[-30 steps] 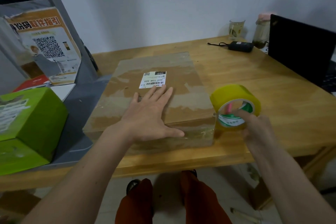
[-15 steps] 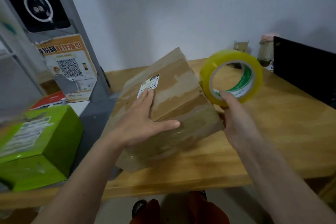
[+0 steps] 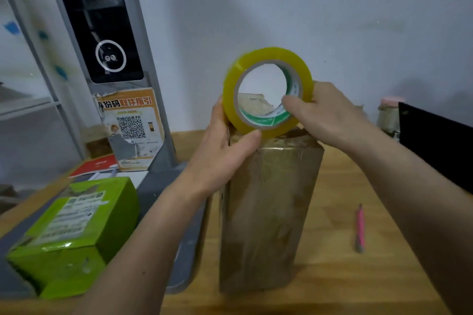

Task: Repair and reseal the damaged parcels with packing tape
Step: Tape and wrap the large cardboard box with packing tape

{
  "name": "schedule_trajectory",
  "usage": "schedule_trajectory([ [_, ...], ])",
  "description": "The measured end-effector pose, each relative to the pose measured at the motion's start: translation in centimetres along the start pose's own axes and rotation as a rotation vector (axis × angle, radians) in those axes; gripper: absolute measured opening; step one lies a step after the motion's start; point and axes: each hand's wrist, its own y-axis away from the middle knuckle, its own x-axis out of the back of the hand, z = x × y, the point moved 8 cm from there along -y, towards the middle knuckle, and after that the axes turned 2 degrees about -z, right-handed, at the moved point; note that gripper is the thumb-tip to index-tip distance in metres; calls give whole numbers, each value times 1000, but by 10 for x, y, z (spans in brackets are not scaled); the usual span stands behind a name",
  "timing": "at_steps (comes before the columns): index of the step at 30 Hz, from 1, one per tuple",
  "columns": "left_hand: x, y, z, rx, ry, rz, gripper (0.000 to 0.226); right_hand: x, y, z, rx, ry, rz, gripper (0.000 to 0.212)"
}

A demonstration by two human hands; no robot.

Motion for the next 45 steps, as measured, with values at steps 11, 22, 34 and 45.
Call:
schedule_trajectory([
  [11,30,22,-20,39,-175,-36,82,34,15,70,-126,-187,122,9],
  [22,11,56,-41,440,377,100,64,-72,90,146,-585,-1041,34,33],
  [34,-9,76,-63,347,973,270,43,-81,49,91,-515,-877,-138,30],
  [45,3,132,-139,589,1099,393,57,-93,42,45,-250,-285,-65,41],
])
